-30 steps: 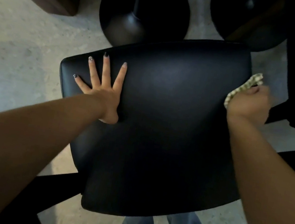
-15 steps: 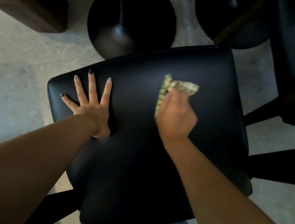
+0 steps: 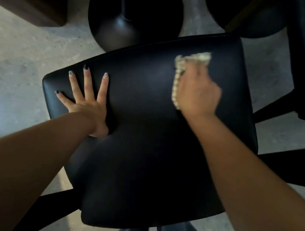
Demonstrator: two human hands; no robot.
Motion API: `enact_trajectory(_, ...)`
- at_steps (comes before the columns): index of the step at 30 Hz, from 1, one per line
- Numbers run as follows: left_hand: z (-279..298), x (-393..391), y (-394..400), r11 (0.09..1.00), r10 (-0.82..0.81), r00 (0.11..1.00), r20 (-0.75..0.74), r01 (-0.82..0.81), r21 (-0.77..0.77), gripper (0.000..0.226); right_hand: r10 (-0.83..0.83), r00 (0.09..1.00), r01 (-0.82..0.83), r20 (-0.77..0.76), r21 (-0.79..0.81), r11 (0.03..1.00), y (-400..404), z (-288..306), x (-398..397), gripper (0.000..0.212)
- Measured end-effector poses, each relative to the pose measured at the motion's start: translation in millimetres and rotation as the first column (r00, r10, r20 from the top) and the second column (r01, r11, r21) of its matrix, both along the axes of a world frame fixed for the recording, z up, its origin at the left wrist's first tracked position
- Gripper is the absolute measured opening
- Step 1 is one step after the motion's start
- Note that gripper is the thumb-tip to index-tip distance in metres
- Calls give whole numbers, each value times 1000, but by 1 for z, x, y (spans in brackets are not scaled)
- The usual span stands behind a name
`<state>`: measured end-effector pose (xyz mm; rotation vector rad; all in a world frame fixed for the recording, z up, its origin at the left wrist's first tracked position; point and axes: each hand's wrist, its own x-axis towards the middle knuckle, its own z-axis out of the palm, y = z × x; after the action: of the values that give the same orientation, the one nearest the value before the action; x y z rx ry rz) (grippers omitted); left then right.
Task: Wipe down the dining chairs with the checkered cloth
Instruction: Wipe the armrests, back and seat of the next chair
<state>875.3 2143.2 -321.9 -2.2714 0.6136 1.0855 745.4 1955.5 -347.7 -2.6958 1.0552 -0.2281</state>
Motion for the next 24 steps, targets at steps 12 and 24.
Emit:
enact_trajectory(12, -13, -1, 4, 1000, 13, 999, 39, -12, -15, 156, -634, 768, 637, -95, -3, 771, -40, -6, -34, 40)
enact_trajectory(24, -17, 8, 11, 992, 18, 998, -56, -25, -124, 151, -685, 701, 706, -200, 55, 706, 67, 2, -25, 38)
